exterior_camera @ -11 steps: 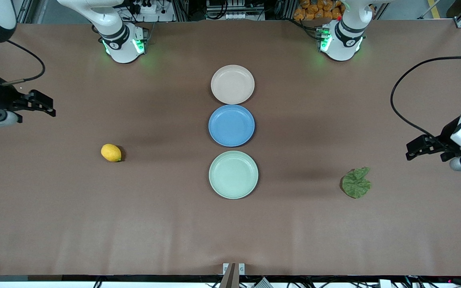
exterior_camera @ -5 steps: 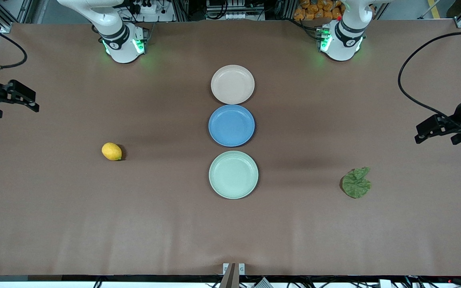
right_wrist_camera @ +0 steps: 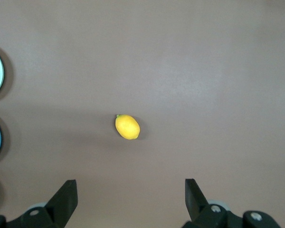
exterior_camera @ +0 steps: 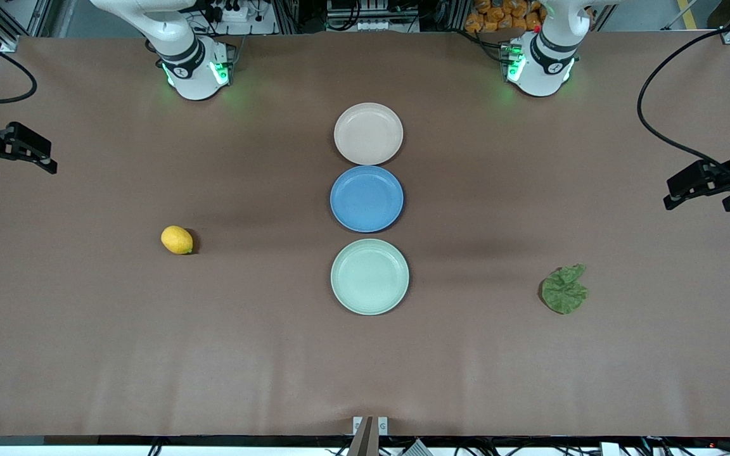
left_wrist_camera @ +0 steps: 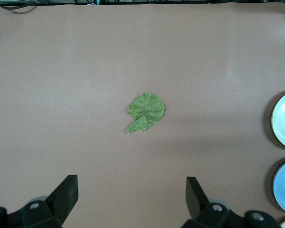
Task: Pick lemon and lettuce from plates
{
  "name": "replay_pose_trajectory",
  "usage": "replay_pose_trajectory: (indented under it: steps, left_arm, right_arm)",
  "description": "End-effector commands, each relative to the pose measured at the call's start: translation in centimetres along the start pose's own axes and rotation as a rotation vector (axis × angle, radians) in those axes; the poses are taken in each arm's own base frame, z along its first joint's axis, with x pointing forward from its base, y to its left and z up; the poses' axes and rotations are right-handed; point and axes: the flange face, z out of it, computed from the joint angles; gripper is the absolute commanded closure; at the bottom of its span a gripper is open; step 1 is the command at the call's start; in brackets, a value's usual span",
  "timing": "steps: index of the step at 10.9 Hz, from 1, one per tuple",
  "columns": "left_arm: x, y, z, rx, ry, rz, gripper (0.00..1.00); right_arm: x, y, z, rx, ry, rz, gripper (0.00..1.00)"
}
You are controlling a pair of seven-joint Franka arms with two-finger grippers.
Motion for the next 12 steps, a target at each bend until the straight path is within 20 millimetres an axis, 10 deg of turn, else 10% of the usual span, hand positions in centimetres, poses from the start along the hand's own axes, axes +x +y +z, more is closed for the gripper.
replay_pose_trajectory:
  steps: [1, 12]
  left_arm:
    - [-0.8, 0.0, -1.5, -0.020, -0.036, -0.016, 0.00]
    - [-3.5, -0.2, -4.5, -0.008, -0.102, -0.017, 0.00]
  right_arm:
    - [0.0, 0.2, -1.1, -0.022, 0.008, 0.010, 0.00]
    - [0.4, -0.3, -2.5, -0.024, 0.033, -0.003, 0.00]
